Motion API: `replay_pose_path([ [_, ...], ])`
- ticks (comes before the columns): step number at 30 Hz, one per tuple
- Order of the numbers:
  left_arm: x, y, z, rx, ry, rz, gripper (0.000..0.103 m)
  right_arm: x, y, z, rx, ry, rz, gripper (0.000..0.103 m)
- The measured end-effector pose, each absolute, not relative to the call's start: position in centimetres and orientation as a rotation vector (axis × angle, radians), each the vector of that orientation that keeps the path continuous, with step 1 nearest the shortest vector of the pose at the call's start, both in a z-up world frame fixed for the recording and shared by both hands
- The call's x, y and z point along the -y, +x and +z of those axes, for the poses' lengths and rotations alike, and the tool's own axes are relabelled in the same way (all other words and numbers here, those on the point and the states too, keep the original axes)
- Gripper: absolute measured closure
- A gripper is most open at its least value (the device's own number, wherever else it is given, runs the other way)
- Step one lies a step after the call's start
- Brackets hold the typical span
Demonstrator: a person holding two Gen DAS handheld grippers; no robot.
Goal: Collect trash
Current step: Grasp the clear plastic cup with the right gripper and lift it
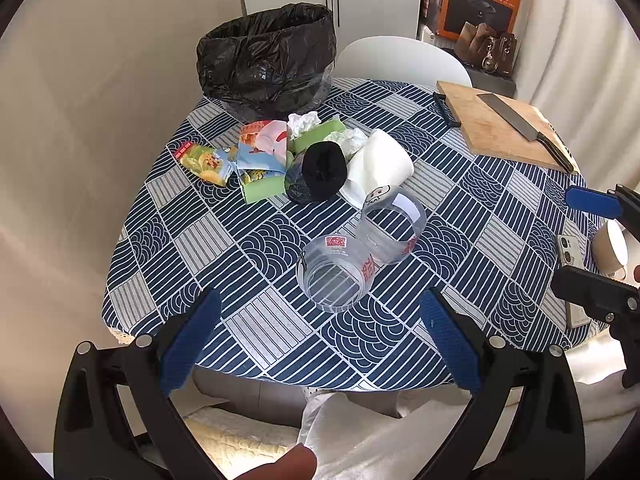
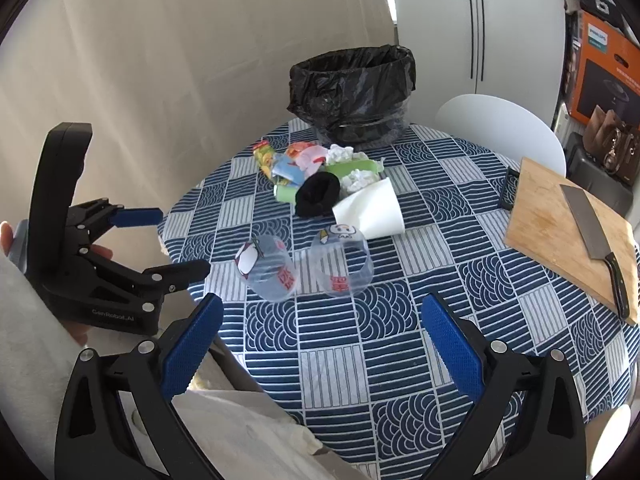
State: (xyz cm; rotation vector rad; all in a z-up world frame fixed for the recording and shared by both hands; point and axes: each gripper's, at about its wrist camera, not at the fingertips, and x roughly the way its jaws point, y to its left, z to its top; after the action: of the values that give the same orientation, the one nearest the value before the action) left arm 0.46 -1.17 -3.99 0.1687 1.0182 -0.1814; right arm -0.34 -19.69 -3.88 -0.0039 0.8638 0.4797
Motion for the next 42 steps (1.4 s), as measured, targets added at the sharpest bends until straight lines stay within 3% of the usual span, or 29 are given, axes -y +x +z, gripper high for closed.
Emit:
replay_pose_path([
  [11, 0.5, 1.2, -7.8, -1.014, 0.18, -0.197, 0.006, 18.4, 3.9, -10.6, -1.005, -0.101, 0.538, 0.008],
  [17, 0.6, 1.3, -9.5, -1.008, 0.162, -0.213, 0.006, 16.8, 5.9, -13.5, -0.989, -0.25, 0.575, 0.009],
  [30, 0.3, 0.7, -10.6, -0.977, 0.194, -0.207, 0.006, 14.1, 10.2, -16.1, -0.929, -0.241, 0.647, 0.009],
  [32, 0.3, 0.9, -10.8, -0.978, 0.192, -0.218, 0.006, 13.6, 10.5, -16.3, -0.924, -0.238, 0.654, 0.016],
  [33, 0.3, 1.0, -11.0, -0.982, 0.187, -0.23, 0.006, 13.3, 10.6, -16.4, -0.918, -0.237, 0.651, 0.036],
  [34, 0.3, 1.2, -11.2, -0.987, 0.184, -0.241, 0.006, 13.2, 10.8, -16.5, -0.914, -0.236, 0.642, 0.041],
  [37, 0.6, 1.9, -12.0, -0.995, 0.193, -0.278, 0.006, 13.0, 11.1, -16.4, -0.907, -0.215, 0.653, 0.049],
  [42, 1.1, 3.3, -13.7, -1.007, 0.233, -0.322, 0.006, 13.4, 11.1, -16.0, -0.915, -0.197, 0.626, 0.049],
])
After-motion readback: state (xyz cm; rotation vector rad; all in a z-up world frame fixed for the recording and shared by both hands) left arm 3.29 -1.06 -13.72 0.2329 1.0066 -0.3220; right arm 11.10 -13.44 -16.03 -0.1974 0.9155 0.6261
